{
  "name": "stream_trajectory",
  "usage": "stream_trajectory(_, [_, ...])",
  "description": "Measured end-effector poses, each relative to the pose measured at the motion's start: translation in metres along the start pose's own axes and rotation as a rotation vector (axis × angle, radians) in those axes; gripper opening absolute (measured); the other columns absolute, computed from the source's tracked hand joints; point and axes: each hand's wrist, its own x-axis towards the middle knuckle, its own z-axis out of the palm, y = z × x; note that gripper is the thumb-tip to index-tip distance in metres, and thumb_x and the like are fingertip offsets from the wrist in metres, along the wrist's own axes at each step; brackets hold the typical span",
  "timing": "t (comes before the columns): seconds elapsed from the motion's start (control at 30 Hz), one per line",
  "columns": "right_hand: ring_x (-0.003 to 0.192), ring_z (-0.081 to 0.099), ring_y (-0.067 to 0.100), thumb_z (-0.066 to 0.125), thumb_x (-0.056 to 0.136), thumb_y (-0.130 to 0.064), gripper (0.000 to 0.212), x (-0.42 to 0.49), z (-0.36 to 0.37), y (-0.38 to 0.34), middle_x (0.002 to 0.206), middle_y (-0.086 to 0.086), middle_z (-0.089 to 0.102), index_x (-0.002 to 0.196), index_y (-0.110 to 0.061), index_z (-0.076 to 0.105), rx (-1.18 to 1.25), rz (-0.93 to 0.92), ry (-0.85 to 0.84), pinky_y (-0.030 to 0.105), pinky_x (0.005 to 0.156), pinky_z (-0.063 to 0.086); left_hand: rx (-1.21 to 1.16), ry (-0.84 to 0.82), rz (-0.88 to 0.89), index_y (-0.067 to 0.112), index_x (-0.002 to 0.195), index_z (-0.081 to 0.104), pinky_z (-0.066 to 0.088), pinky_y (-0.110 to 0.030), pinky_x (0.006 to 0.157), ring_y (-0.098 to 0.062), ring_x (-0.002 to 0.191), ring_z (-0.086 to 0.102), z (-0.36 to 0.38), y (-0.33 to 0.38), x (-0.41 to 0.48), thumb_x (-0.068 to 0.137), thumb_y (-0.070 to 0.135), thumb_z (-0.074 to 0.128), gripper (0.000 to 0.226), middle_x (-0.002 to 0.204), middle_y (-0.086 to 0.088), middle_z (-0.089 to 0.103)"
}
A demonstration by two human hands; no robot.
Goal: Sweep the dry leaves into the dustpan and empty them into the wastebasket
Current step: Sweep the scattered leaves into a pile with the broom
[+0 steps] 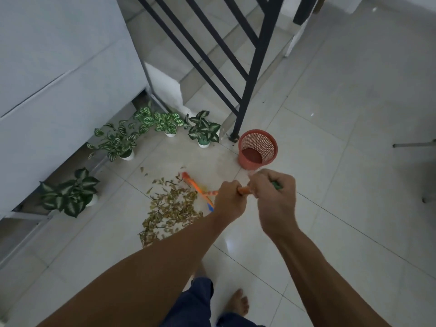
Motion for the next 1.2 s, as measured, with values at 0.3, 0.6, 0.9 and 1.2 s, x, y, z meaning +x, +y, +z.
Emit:
stream_trajectory(0.3, [0.050, 0.040, 0.017, 0.055, 0.078, -0.004, 0.029, 0.044, 0.030, -0.028, 0.050, 0.023, 0.039, 0.057, 0.015, 0.052, -0.034, -0.121, -0.063, 0.016, 0.051, 0.041, -0.089, 0.066, 0.094, 0.013, 0.089, 0.056, 0.039, -0.030, 0.062, -0.025, 0.079, 0.062, -0.066, 0.020, 0.036, 0.094, 0.025, 0.049, 0.015, 0.087, -0.007, 0.060])
stream_trajectory(0.6, [0.046, 0.021, 0.034, 0.059, 0.076, -0.006, 0.038, 0.064, 0.057, 0.015, 0.046, 0.021, 0.026, 0.049, 0.007, 0.035, -0.001, -0.006, -0.432, 0.044, 0.045, 0.025, -0.531, 0.763, 0.335, -0.026, 0.086, 0.044, 0.012, -0.037, 0.063, -0.060, 0.071, 0.042, -0.185, 0.075, -0.096, 0.096, -0.005, 0.020, 0.034, 0.076, -0.052, 0.040])
stream_trajectory(0.9, [0.043, 0.029, 0.020, 0.056, 0.082, -0.002, 0.037, 0.145, 0.055, -0.046, 0.043, 0.013, 0.030, 0.049, 0.003, 0.040, 0.035, -0.094, -0.567, 0.021, 0.050, 0.032, -0.317, 0.349, -0.229, 0.010, 0.087, 0.057, 0.041, -0.033, 0.063, -0.030, 0.080, 0.059, -0.104, 0.021, 0.085, 0.091, 0.023, 0.050, 0.015, 0.093, -0.014, 0.061])
stream_trajectory(1.2, [0.043, 0.023, 0.007, 0.060, 0.078, 0.009, 0.047, 0.150, 0.134, 0.016, 0.045, -0.009, 0.023, 0.046, -0.015, 0.035, -0.088, -0.201, -0.940, 0.020, 0.047, 0.022, -0.488, 0.418, -0.401, 0.023, 0.075, 0.057, 0.043, -0.017, 0.058, -0.019, 0.081, 0.069, -0.079, -0.093, 0.148, 0.080, 0.029, 0.052, 0.010, 0.074, 0.010, 0.059])
